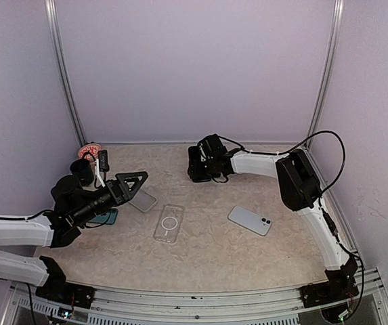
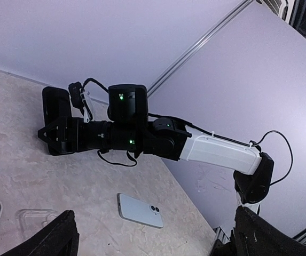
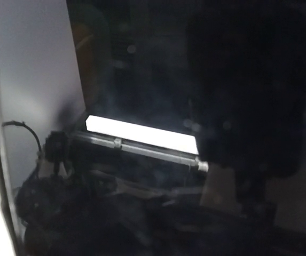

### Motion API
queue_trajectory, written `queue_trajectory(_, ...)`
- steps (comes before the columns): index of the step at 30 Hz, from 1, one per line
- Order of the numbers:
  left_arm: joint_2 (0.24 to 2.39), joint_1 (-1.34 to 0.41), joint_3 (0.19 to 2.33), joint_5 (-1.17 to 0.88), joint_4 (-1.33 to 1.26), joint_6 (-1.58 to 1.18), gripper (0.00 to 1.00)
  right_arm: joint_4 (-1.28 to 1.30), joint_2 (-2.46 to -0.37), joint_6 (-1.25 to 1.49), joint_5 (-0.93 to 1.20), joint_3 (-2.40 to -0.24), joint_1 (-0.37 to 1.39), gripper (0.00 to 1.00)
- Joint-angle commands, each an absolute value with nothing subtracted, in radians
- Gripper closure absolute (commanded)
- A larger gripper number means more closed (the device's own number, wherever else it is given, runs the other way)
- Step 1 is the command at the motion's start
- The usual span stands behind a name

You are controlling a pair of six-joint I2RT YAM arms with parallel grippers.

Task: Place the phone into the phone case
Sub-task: Place the phone with the phone case at the center of the board.

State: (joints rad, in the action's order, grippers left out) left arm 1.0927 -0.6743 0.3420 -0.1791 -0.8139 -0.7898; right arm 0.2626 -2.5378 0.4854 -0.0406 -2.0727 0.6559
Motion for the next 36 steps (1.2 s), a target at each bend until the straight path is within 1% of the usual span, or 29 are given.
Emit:
queue_trajectory(1,1.052,-0.678,0.372,-0.128,-0.726,-0.744,0.01,0.206,-2.553,0.504,-0.030,-2.104,0.646,0.20)
queue_trajectory(7,1.041,-0.678,0.364,-0.119,-0.721,-0.746,0.01,0.213,-2.554,0.512,-0.039,-2.083,0.646,0.16)
queue_trajectory(14,1.041,-0.680,0.356,-0.113,-0.731,-0.750,0.01,0.229,-2.536,0.517,-0.054,-2.064,0.646,0.15)
queue_trajectory(19,1.049,-0.682,0.378,-0.086,-0.680,-0.747,0.01,0.255,-2.509,0.515,-0.078,-2.046,0.645,0.12)
queue_trajectory(25,1.067,-0.689,0.377,-0.035,-0.643,-0.753,0.01,0.261,-2.471,0.506,-0.090,-2.003,0.656,0.12)
queue_trajectory(36,1.087,-0.689,0.374,-0.005,-0.634,-0.762,0.01,0.272,-2.439,0.476,-0.108,-1.953,0.702,0.11)
